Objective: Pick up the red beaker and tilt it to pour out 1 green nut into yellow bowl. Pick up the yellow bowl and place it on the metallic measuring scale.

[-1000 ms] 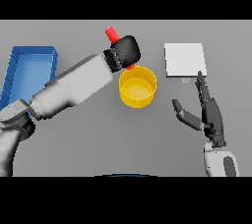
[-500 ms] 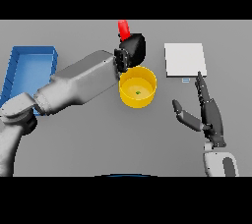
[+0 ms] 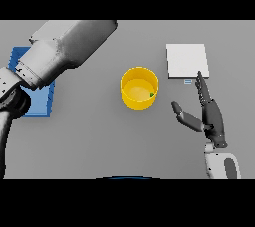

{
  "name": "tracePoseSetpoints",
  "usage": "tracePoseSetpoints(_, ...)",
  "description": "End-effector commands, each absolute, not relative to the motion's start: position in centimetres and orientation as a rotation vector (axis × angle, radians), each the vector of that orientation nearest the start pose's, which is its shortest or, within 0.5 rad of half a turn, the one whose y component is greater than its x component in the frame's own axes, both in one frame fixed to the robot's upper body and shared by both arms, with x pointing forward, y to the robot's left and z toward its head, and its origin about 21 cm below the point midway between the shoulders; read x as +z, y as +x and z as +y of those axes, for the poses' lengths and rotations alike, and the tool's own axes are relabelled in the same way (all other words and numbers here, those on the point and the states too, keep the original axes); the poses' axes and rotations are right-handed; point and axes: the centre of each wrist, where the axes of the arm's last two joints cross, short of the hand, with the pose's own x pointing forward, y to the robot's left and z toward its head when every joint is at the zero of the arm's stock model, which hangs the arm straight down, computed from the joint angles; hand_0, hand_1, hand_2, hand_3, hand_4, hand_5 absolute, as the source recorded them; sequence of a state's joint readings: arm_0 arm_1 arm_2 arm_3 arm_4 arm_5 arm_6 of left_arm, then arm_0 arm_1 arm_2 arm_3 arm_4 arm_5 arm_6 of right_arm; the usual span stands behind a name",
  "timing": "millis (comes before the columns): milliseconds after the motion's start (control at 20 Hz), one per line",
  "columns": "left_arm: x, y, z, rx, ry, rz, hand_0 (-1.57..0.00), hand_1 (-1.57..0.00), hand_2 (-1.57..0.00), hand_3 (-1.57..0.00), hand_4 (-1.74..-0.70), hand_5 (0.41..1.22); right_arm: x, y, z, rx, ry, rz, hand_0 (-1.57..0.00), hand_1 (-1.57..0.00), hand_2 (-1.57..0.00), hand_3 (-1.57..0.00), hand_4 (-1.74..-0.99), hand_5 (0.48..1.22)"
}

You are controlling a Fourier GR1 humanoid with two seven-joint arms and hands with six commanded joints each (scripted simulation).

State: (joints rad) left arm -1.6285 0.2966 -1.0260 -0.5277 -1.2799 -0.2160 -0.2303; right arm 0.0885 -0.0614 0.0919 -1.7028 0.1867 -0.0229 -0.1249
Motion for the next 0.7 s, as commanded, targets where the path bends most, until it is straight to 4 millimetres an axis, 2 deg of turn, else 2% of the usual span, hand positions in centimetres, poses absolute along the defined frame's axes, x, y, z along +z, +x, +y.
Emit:
tracePoseSetpoints(0, 29.6, 45.0, 3.9, 2.388, -1.722, 0.939, -1.57, -1.57, -1.57, -1.57, -1.72, 1.221, 1.4, 22.8, -22.6, 0.227, -0.143, -1.744, 0.00, 0.00, 0.00, 0.00, -1.117, 0.554)
tracePoseSetpoints(100, 33.0, 46.0, 6.3, 2.451, -1.896, 1.137, -1.57, -1.57, -1.57, -1.57, -1.73, 1.221, 1.5, 23.0, -22.9, 0.237, -0.128, -1.753, 0.00, 0.00, 0.00, 0.00, -1.104, 0.563)
tracePoseSetpoints(200, 35.2, 47.0, 10.2, 2.559, -2.024, 1.527, -1.57, -1.57, -1.57, -1.51, -1.73, 1.221, 1.3, 23.0, -22.6, 0.255, -0.118, -1.755, 0.00, 0.00, 0.00, 0.00, -1.104, 0.576)
tracePoseSetpoints(250, 35.8, 47.5, 12.8, 2.576, -2.088, 1.736, -1.57, -1.57, -1.57, -1.51, -1.73, 1.221, 1.3, 23.1, -22.7, 0.237, -0.107, -1.752, 0.00, 0.00, 0.00, 0.00, -1.105, 0.578)
tracePoseSetpoints(350, 35.9, 48.2, 18.2, 2.589, -2.110, 2.182, -1.57, -1.57, -1.57, -1.52, -1.74, 1.221, 1.4, 23.2, -22.9, 0.244, -0.099, -1.757, 0.00, 0.00, 0.00, 0.00, -1.116, 0.582)
tracePoseSetpoints(450, 35.0, 48.4, 22.4, 2.468, -2.133, 2.574, -1.57, -1.57, -1.57, -1.54, -1.74, 1.221, 1.3, 23.5, -22.8, 0.259, -0.115, -1.754, 0.00, 0.00, 0.00, 0.00, -1.118, 0.595)
tracePoseSetpoints(500, 34.0, 48.5, 24.4, 2.399, -2.159, 2.737, -1.57, -1.57, -1.57, -1.54, -1.74, 1.221, 1.6, 23.8, -23.0, 0.262, -0.114, -1.757, 0.00, 0.00, 0.00, 0.00, -1.125, 0.601)
tracePoseSetpoints(550, 32.2, 48.6, 25.8, 2.330, -2.200, 2.871, -1.57, -1.57, -1.57, -1.55, -1.74, 1.221, 1.6, 23.8, -22.9, 0.280, -0.125, -1.756, 0.00, 0.00, 0.00, 0.00, -1.127, 0.606)
tracePoseSetpoints(650, 28.7, 48.6, 28.3, 2.174, -2.419, 3.030, -1.57, -1.57, -1.57, -1.56, -1.74, 1.221, 1.3, 23.4, -22.6, 0.298, -0.117, -1.768, 0.00, 0.00, 0.00, 0.00, -1.132, 0.621)
